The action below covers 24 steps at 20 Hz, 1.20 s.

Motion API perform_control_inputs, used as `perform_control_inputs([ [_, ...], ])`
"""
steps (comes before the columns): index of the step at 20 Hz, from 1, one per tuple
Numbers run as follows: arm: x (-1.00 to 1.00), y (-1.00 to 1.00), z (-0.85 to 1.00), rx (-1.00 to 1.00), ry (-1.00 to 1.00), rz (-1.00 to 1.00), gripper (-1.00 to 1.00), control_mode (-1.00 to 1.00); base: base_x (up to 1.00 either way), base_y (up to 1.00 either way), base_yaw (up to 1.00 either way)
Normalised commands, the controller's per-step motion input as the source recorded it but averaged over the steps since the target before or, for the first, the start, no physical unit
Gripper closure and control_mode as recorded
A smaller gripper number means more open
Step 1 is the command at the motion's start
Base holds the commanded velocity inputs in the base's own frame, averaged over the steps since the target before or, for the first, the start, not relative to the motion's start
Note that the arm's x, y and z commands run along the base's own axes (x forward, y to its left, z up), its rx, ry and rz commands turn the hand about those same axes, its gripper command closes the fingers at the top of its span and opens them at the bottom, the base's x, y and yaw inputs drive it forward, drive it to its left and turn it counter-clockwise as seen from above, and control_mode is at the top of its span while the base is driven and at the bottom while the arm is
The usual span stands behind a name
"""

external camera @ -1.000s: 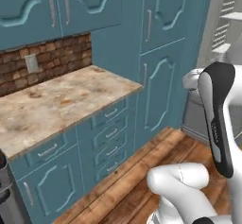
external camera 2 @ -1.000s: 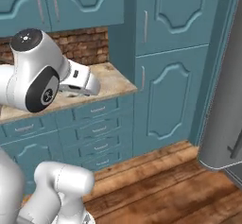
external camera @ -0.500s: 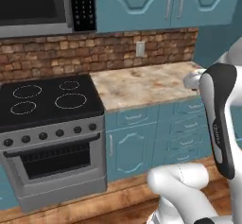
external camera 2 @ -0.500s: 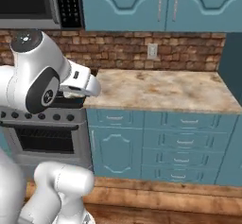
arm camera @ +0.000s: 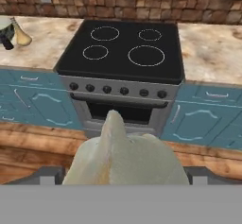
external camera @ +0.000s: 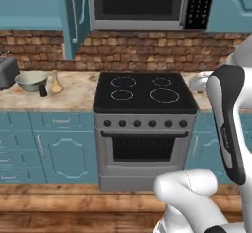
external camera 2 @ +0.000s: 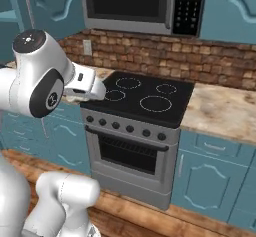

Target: Retrieve the bottle and the shaker from the cabinet and place them next to the mixing bowl on the counter. Then add garlic from the fridge to the mixing bowl.

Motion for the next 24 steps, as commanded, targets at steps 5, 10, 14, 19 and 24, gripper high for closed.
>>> perform_control_inputs([
  [5, 0.00, 0.00, 0.00, 0.00, 0.00, 0.00, 1.00, 1.00, 0.30, 1.00, 0.03],
  [10, 0.00, 0.00, 0.00, 0.00, 0.00, 0.00, 1.00, 1.00, -0.01, 1.00, 0.03],
  [14, 0.00, 0.00, 0.00, 0.00, 0.00, 0.00, 1.00, 1.00, 0.23, 1.00, -0.01],
  [19, 0.00, 0.00, 0.00, 0.00, 0.00, 0.00, 1.00, 1.00, 0.56, 1.00, -0.07],
  [24, 0.00, 0.00, 0.00, 0.00, 0.00, 0.00, 1.00, 1.00, 1.00, 0.86, -0.24],
])
